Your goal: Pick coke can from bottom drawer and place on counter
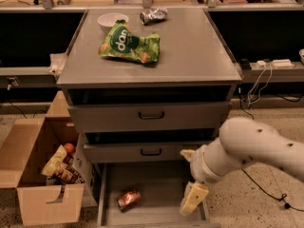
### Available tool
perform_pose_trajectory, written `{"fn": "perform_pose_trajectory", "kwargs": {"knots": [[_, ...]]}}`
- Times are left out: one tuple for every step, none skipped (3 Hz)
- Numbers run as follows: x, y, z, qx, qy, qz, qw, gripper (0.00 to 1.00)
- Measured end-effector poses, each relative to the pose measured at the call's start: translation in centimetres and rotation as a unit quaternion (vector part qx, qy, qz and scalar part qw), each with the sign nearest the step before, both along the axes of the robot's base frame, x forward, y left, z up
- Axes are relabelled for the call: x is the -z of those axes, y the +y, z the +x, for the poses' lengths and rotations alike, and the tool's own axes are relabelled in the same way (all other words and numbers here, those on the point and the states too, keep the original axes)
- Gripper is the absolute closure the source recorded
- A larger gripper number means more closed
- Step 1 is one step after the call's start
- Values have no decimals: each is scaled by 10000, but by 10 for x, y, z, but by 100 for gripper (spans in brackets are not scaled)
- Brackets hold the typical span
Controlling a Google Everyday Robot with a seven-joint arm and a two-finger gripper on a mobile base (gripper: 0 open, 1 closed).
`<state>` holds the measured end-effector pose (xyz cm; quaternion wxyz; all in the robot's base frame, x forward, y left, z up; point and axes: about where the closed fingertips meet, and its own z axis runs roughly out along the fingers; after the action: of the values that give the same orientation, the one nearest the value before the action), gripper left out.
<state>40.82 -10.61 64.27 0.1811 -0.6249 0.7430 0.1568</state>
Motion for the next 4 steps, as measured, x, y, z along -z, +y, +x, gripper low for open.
{"fn": "perform_pose_trajectory", "kwargs": {"knots": [[90,-16,13,-207,-203,83,9995,0],[161,-26,36,-312,-539,238,9978,0],[236,-3,44,-492,-441,729,9951,0],[234,-3,45,-495,-455,721,9951,0]]}}
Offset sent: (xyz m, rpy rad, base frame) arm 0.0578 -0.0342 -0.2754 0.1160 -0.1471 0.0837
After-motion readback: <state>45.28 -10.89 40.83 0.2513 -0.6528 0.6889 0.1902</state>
